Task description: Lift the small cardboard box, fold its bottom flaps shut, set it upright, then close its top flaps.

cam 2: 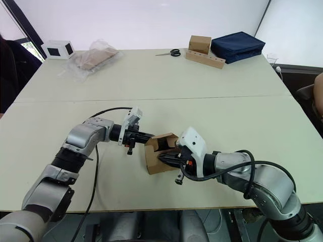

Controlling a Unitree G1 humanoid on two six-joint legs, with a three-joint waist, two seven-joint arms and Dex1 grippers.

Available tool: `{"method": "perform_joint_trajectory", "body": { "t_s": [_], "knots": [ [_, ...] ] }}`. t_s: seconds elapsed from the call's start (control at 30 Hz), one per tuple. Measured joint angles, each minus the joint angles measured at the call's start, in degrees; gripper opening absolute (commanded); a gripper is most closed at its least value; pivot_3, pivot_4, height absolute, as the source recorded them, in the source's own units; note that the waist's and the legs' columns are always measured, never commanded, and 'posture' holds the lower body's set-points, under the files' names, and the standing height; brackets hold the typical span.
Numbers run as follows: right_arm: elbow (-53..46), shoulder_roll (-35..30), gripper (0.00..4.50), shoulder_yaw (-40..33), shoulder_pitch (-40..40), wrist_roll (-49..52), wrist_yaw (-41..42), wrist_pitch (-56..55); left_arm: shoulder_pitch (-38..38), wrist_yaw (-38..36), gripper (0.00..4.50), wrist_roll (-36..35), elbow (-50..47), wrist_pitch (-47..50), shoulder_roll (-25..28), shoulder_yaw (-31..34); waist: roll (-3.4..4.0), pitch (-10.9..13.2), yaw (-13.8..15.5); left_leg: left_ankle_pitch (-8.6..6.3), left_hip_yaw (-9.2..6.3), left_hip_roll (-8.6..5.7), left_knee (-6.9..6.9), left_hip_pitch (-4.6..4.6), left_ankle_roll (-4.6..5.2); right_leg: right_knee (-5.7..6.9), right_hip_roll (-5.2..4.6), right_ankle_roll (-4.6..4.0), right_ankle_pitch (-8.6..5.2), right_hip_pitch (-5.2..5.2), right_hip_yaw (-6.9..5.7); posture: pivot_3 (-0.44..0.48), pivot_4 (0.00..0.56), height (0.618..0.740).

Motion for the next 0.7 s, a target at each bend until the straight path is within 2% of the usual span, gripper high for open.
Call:
{"method": "perform_joint_trajectory", "body": {
  "t_s": [0.47,0.7],
  "knots": [
    [1.35,0.62,0.00,-0.28,0.99,-0.86,1.82,1.21,0.14,2.96,0.02,-1.07,-0.44,-0.55,-2.77,0.21,0.00,0.00,-0.01,0.00,0.00,0.00,0.00,0.00,0.00,0.00,0.00,0.00,0.00,0.00,0.00,0.000,0.150,0.740],
    [2.20,0.77,0.00,-0.55,0.94,-0.93,2.14,1.23,-1.58,6.19,0.02,-0.06,3.98,-4.08,-3.67,1.49,0.00,0.00,0.00,0.00,0.00,0.00,0.01,0.00,0.00,0.00,0.00,0.00,0.00,0.00,0.00,0.000,0.150,0.740]
  ]
}}
